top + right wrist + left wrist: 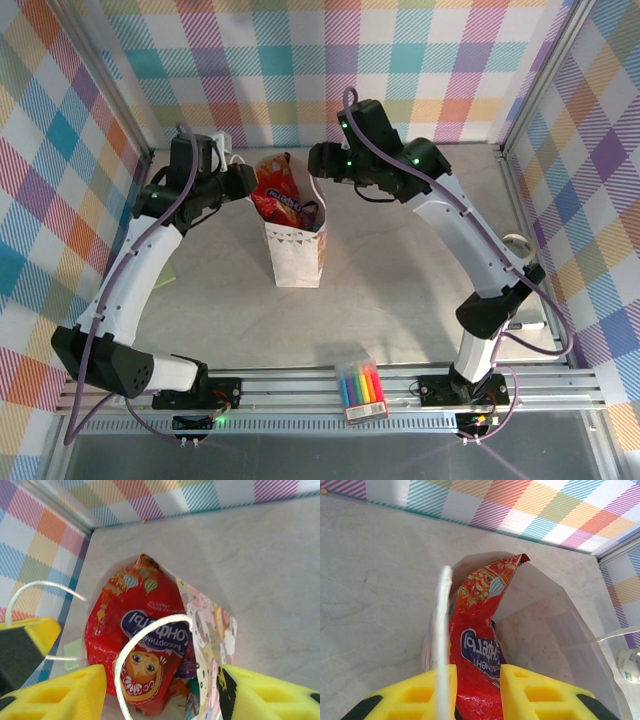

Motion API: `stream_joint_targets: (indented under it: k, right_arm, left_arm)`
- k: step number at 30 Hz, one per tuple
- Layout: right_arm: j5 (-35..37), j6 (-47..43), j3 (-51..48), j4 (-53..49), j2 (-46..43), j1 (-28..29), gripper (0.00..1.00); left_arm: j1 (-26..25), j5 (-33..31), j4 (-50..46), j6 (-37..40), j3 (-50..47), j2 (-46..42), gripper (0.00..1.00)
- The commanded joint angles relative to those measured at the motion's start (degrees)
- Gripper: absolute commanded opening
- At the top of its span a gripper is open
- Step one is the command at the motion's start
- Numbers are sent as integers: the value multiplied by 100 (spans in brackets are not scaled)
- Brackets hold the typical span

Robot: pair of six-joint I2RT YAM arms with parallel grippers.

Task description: Place the snacks into the paper bag

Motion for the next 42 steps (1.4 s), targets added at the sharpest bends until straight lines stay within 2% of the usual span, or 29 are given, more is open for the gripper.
stream_joint_targets:
  k: [1, 7, 12, 16, 21, 23, 26, 28, 31, 33, 36, 40, 42]
  right_arm:
    - [-723, 49, -39, 297, 55, 0, 60]
    - [-1071, 125, -11, 390, 151, 0, 60]
    - [-1852, 265, 218, 246, 421, -131, 45]
    - [-2102, 257, 227, 266, 518, -188, 42]
    - [-3017, 536, 315, 733, 729, -492, 18]
    - [-2933, 529, 640, 695, 794, -574, 12]
    - [-2636, 353, 1728, 164, 1029, -701, 7]
    - [-2687, 349, 2301, 7, 1127, -859, 4]
    - [-2773, 436, 2434, 52, 1000, -1140, 2]
    - [-2782, 384, 2227, 24, 803, -1256, 2]
    - [-2807, 217, 1104, 81, 340, -1292, 5]
    - [-2641, 471, -1864, 1027, -774, -1318, 6]
    - [-2476, 756, -2824, 1457, -1200, -1375, 7]
  left_arm:
    - [-51, -61, -166, 96, 204, 97, 29]
    - [-58, -105, -255, 171, 450, 311, 29]
    - [-103, -17, -397, 233, 730, 438, 27]
    - [-155, -10, -371, 237, 705, 415, 26]
    - [-196, 135, -399, 334, 932, 623, 9]
    - [-218, 283, -371, 369, 1136, 688, 4]
    - [-231, 540, -403, 372, 1587, 764, 3]
    - [-242, 702, -519, 363, 1936, 848, 2]
    - [-300, 866, -565, 288, 2248, 863, 2]
    - [-362, 925, -491, 260, 2233, 770, 2]
    - [-429, 909, -344, 255, 1889, 559, 2]
    - [-438, 676, -72, 194, 569, 221, 3]
    - [-438, 441, -238, 223, 308, 271, 3]
